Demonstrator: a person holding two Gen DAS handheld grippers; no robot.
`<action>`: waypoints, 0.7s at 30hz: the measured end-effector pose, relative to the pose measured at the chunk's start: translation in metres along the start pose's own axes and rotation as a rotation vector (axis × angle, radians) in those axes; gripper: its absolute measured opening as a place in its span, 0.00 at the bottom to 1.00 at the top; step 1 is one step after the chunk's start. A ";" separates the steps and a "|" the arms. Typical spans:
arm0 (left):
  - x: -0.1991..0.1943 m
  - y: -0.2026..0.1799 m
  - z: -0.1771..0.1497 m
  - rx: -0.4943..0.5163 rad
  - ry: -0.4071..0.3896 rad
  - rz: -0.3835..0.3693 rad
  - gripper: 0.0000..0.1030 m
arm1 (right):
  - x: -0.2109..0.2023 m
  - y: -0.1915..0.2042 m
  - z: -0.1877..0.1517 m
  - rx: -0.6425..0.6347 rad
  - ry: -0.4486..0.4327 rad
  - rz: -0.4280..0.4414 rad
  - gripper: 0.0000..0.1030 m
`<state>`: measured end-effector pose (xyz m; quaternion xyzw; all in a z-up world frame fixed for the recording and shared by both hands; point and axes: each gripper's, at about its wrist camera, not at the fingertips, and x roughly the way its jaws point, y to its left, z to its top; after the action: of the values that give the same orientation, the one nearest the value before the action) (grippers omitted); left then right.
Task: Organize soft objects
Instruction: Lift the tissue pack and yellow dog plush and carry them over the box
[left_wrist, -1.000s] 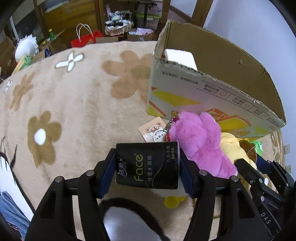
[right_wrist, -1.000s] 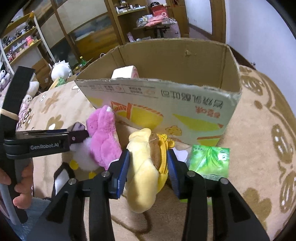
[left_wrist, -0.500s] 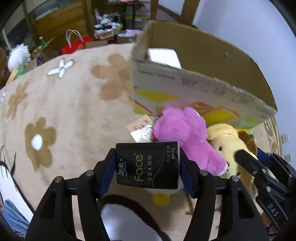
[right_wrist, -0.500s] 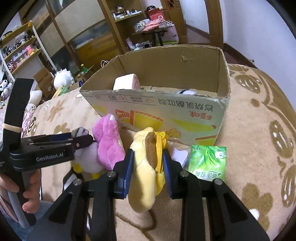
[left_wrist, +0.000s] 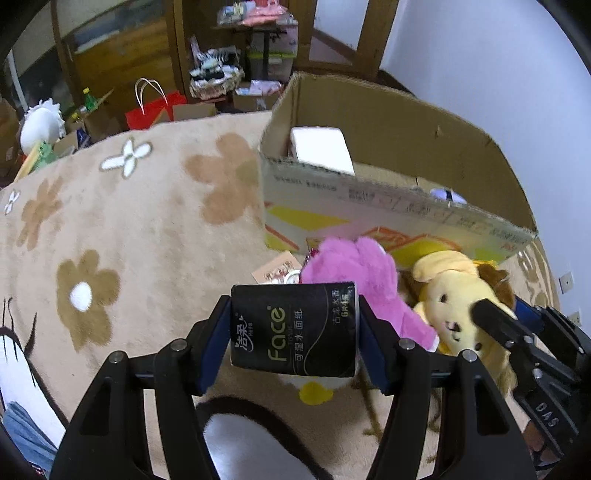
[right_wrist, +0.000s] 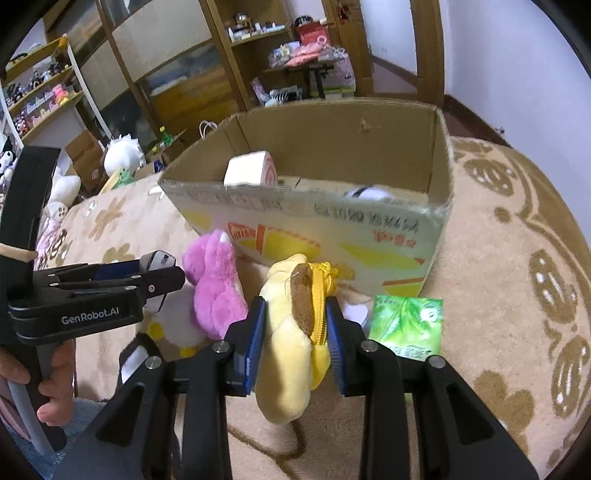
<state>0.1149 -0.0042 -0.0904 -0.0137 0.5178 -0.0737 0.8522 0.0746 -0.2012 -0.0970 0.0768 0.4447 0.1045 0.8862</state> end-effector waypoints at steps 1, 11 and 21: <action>-0.003 0.000 0.001 0.003 -0.019 0.009 0.60 | -0.004 -0.001 0.001 0.004 -0.014 -0.003 0.32; -0.049 -0.011 0.006 0.060 -0.243 0.061 0.60 | -0.057 0.000 0.007 -0.002 -0.163 -0.057 0.32; -0.073 -0.021 0.016 0.116 -0.386 0.115 0.60 | -0.097 0.004 0.018 -0.008 -0.338 -0.131 0.31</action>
<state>0.0938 -0.0155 -0.0164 0.0513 0.3398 -0.0505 0.9377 0.0321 -0.2232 -0.0102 0.0606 0.2933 0.0337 0.9535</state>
